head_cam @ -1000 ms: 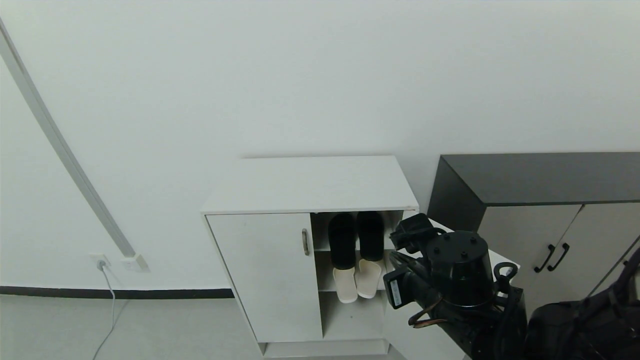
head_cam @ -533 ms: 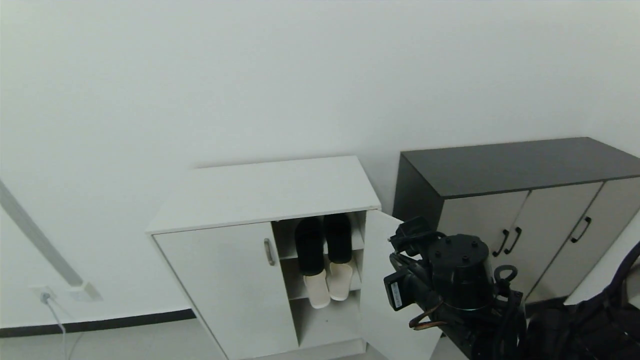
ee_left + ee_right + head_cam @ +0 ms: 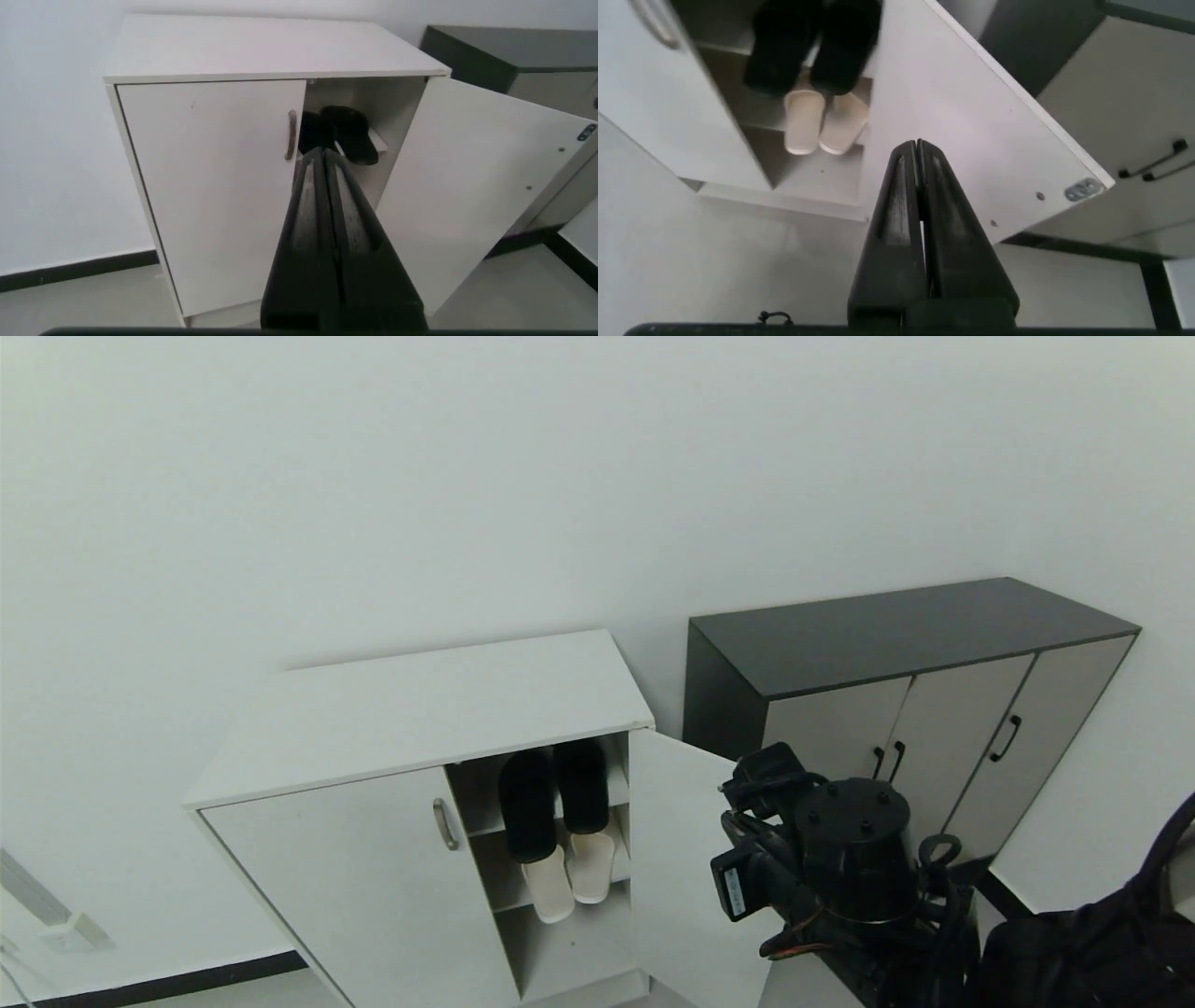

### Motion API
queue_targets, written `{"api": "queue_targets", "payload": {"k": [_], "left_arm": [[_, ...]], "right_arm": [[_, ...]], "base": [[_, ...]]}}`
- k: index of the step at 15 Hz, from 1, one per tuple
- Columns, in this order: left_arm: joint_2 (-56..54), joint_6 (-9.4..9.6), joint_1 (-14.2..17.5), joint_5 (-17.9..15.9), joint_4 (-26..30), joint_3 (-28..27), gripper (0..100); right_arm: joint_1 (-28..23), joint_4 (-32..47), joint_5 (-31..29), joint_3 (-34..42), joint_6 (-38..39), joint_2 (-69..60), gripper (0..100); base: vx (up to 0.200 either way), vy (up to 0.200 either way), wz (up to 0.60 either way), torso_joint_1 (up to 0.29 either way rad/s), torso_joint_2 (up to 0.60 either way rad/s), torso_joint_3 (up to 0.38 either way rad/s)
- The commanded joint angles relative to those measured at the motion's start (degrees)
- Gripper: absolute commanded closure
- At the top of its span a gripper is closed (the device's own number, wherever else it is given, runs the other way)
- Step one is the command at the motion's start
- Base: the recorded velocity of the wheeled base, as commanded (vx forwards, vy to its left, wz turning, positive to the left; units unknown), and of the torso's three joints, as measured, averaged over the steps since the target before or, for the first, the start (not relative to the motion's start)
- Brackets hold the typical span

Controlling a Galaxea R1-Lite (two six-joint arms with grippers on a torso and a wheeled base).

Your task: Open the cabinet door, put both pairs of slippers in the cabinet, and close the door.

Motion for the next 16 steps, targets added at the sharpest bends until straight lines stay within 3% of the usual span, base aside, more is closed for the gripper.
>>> {"api": "queue_targets", "payload": {"k": [1,6,8,13,16], "left_arm": [[0.0,-0.02,-0.01,0.01,0.0,0.01,100],[0.09,-0.02,-0.01,0.01,0.0,0.01,100],[0.0,-0.02,-0.01,0.1,0.0,0.01,100],[0.0,-0.02,-0.01,0.01,0.0,0.01,100],[0.0,-0.02,-0.01,0.01,0.0,0.01,100]], "right_arm": [[-0.07,0.05,-0.05,-0.01,0.01,0.04,100],[-0.34,-1.54,0.3,-0.09,0.01,0.39,100],[-1.04,-1.54,0.21,-0.27,-0.25,0.57,100],[-10.18,-1.1,2.41,-6.95,-4.2,0.39,100],[-17.04,4.0,4.25,-14.95,-3.06,3.64,100]], "base": [[0.0,0.0,0.0,0.0,0.0,0.0],[-0.16,0.0,0.0,0.004,0.0,-0.002],[0.0,0.0,0.0,0.0,0.0,0.0],[0.0,0.0,0.0,0.0,0.0,0.0],[0.0,0.0,0.0,0.0,0.0,0.0]]}}
